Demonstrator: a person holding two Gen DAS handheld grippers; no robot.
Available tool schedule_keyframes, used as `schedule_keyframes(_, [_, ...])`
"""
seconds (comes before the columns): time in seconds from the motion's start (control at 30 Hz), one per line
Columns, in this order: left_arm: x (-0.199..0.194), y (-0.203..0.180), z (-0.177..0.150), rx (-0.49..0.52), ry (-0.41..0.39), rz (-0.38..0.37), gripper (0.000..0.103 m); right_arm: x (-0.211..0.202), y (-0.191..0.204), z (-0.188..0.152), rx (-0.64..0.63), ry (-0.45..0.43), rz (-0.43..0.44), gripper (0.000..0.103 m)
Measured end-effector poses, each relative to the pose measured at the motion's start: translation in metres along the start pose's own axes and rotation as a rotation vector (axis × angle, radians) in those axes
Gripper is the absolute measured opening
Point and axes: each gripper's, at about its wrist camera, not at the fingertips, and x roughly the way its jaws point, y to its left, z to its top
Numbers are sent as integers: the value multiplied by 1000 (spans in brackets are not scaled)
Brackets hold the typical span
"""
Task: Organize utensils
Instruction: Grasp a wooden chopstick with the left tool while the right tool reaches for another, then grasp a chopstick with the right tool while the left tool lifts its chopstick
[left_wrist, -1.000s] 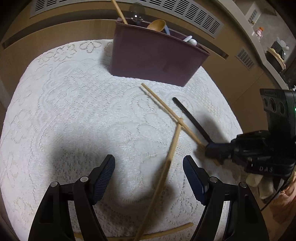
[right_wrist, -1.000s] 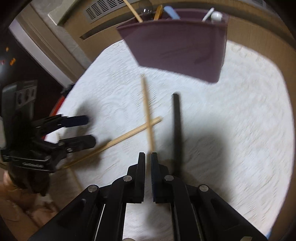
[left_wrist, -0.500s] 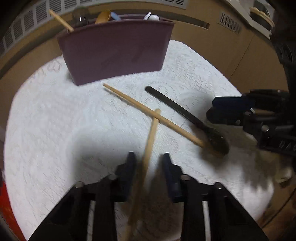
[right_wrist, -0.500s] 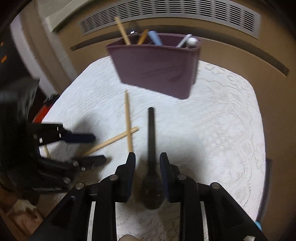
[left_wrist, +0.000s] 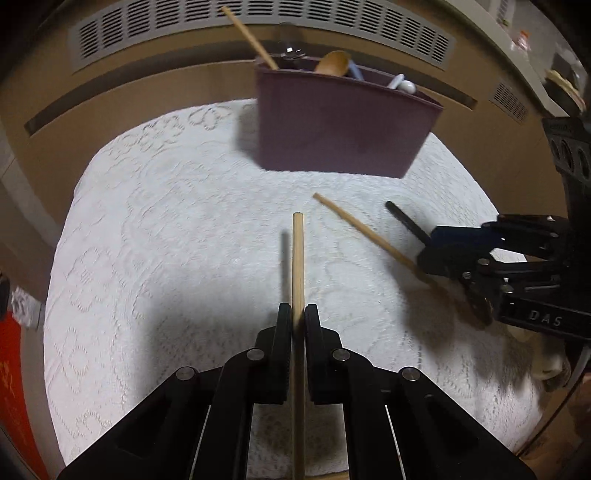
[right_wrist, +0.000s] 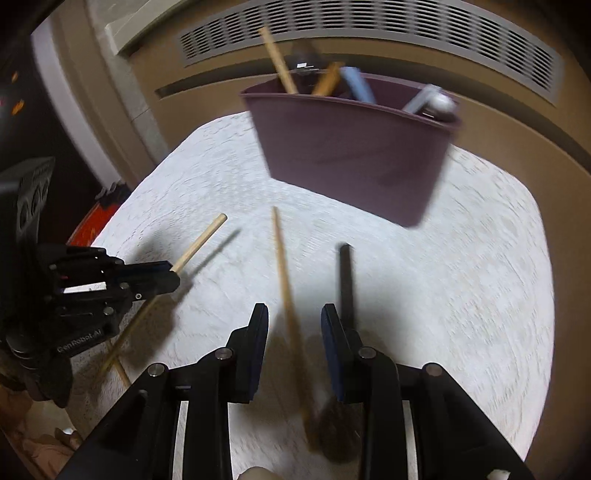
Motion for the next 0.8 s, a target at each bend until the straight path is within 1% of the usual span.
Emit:
schedule_keyframes(0.07, [5, 0, 0, -12, 12, -2, 7, 13, 8, 9, -28, 17, 11, 28])
schedule_keyframes(0.2, [12, -1, -5, -20, 38, -19, 7, 41, 17, 24, -65, 58, -22, 28])
schedule_keyframes(0.23, [13, -1, -6, -22, 43, -22, 7, 48, 18, 25, -74, 71, -36, 25])
schedule_keyframes(0.27, [14, -1, -7, -24, 48, -25, 7, 52, 20, 25, -81, 86, -51, 20])
schedule_keyframes(0.3, [15, -2, -7, -23, 49, -24, 8, 54, 22, 26, -98, 82, -80, 16])
schedule_keyframes(0.33, [15, -2, -7, -23, 49, -25, 9, 54, 26, 26, -113, 90, -100, 8])
schedule_keyframes(0.37, [16, -3, -6, -24, 50, -27, 9, 53, 29, 25, -128, 102, -116, 7])
schedule_keyframes(0.4, [16, -2, -5, -28, 52, -30, 9, 51, 29, 24, -122, 109, -103, 6])
schedule_keyframes(0.47, [17, -3, -5, -30, 55, -32, 9, 45, 25, 21, -79, 123, -48, 6])
schedule_keyframes(0.57, [19, -2, -2, -30, 63, -34, 9, 29, 15, 14, -10, 110, 15, 6])
schedule_keyframes(0.63, [21, -2, 2, -29, 71, -34, 9, 16, 10, 8, 8, 83, 22, 6])
schedule_keyframes(0.73, [25, -4, 8, -18, 80, -28, 9, 1, 4, -2, 22, 62, 26, 6])
schedule_keyframes(0.8, [29, -4, 13, -10, 87, -38, 9, -5, 0, -7, 34, 54, 23, 6])
